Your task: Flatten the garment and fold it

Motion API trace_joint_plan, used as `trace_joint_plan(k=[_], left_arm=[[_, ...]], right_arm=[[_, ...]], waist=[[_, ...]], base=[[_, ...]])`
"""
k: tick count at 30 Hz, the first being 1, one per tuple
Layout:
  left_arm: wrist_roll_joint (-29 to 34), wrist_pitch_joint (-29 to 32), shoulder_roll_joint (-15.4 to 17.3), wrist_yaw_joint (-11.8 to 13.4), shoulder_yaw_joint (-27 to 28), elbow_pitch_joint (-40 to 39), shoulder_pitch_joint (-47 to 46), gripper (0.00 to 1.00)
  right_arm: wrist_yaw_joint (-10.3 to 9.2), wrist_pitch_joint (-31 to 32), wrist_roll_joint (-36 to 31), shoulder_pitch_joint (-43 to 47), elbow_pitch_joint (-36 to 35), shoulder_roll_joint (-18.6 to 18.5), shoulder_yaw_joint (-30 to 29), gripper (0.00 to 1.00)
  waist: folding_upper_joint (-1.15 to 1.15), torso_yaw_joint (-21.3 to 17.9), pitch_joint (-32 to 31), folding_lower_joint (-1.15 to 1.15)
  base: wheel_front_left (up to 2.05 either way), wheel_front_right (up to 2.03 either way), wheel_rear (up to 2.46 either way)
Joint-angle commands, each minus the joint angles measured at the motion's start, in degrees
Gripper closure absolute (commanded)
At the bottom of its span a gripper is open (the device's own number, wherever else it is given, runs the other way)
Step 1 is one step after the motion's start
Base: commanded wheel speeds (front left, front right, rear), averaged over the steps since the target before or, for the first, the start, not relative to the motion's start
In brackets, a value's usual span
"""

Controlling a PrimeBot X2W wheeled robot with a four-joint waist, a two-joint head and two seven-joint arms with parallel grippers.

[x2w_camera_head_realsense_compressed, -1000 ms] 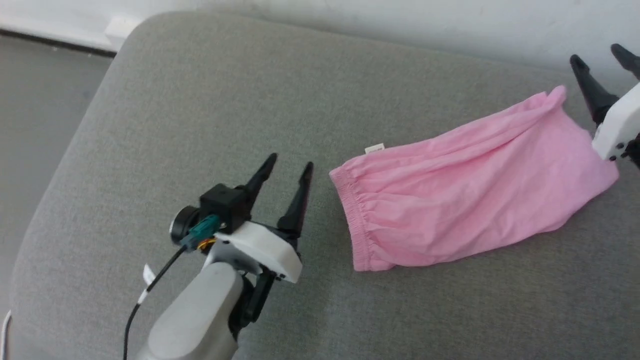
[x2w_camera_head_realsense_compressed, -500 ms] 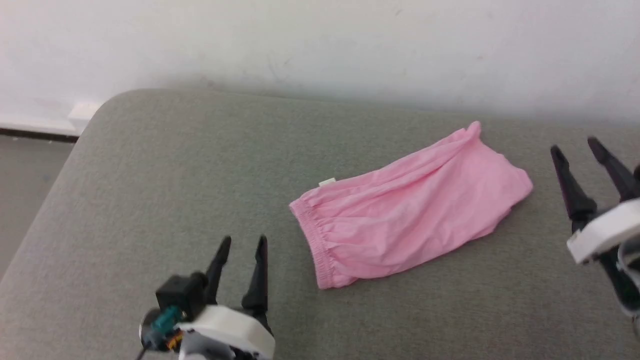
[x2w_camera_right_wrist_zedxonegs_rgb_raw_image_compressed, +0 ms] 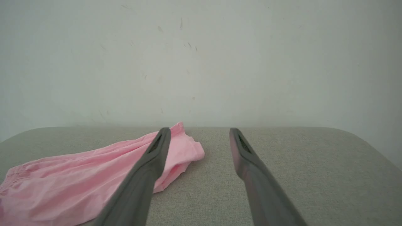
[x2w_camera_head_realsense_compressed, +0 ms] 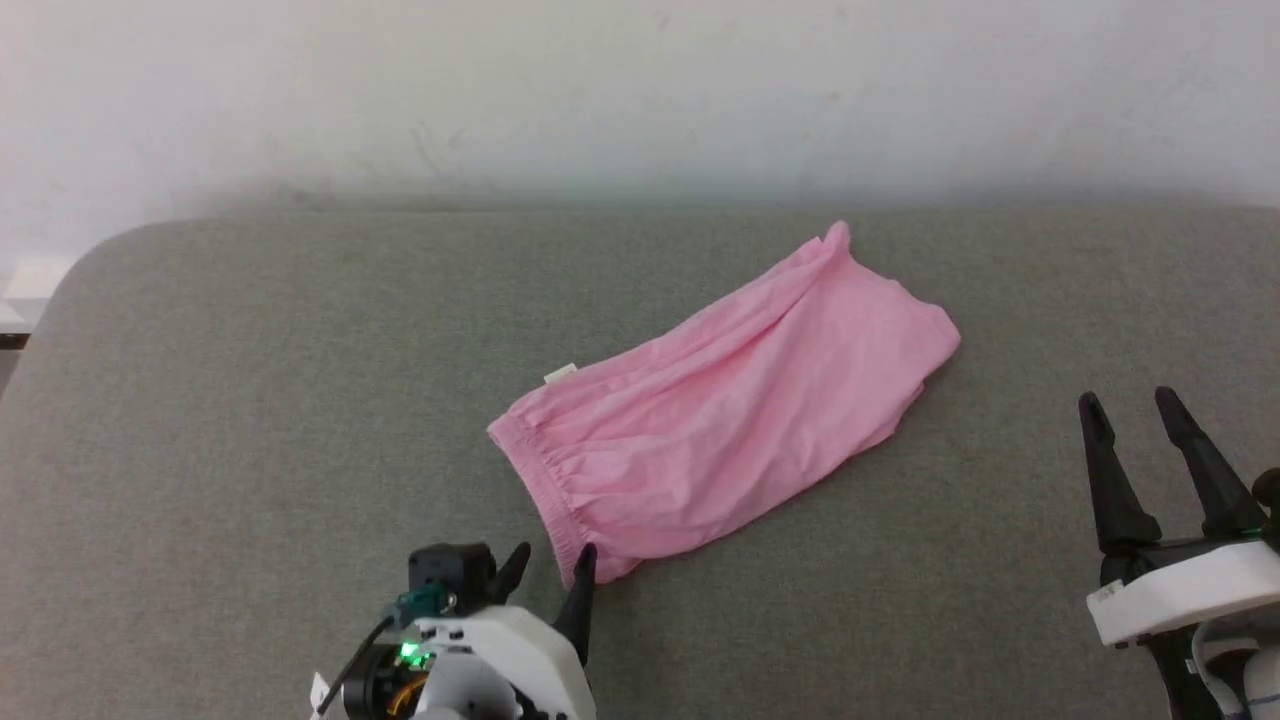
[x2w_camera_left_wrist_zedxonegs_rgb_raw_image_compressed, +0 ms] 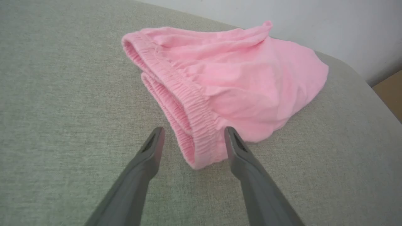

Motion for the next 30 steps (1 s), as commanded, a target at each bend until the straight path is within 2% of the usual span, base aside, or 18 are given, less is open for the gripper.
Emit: trace_joint_plan(k=[1,8,11,14,15,16,19,24,30], left_arm=[[-0.2,0.4,-0.1,0.7,0.3,0.8,-1.5,0.00],[1.2,6.2,-0.2,4.8,-0.4,6.8,-4.9,0.00],[1.1,9.7,-0.2,4.9,-1.7,8.6,-5.5,0.00],[0.6,13.4,-0.4,3.8,-3.5,10.2,-5.3,0.00],[0.3,14.5,-0.5,3.1,-4.1,10.6,-5.1,0.87],[0.0,15.0,-0.6,2.5,-4.5,10.6,-5.1,1.00],[-0.8,13.5,-1.1,1.1,-4.4,9.9,-5.1,1.00],[-0.6,7.6,-1.3,0.9,-2.6,7.9,-5.6,1.00],[0.3,-0.9,-0.9,1.4,0.0,3.6,-6.0,1.00]], right_arm=[[-0.05,0.5,-0.4,0.4,-1.0,0.4,-0.2,0.00],[-0.05,1.7,-0.5,0.1,-3.8,1.3,-1.1,0.00],[-0.05,1.6,-0.4,-0.1,-4.2,1.7,-1.2,0.00],[-0.05,1.4,-0.5,-0.1,-4.0,1.8,-1.4,0.00],[-0.05,1.4,-0.5,-0.2,-3.8,1.8,-1.5,0.00],[-0.05,1.5,-0.5,-0.3,-3.6,1.7,-1.7,0.00],[-0.05,1.9,-0.9,-0.8,-3.0,0.9,-2.1,0.00],[-0.05,4.2,-1.6,-1.5,-2.1,-1.1,-2.2,0.00],[-0.05,13.2,-2.0,-4.9,-0.4,-5.3,0.9,0.00]], waist=[[-0.01,-2.0,2.2,0.00],[-0.01,-3.5,5.1,0.00],[-0.01,-3.6,6.0,0.00],[-0.01,-3.5,6.4,0.00],[-0.01,-3.4,6.5,0.00],[-0.01,-3.3,6.5,0.00],[-0.01,-2.4,6.3,0.00],[-0.01,-0.5,5.4,0.00],[-0.01,3.3,5.1,0.00]], base=[[0.00,0.00,0.00],[0.00,0.00,0.00],[0.00,0.00,0.00],[0.00,0.00,0.00],[0.00,0.00,0.00],[0.00,0.00,0.00],[0.00,0.00,0.00],[0.00,0.00,0.00],[0.00,0.00,0.00]])
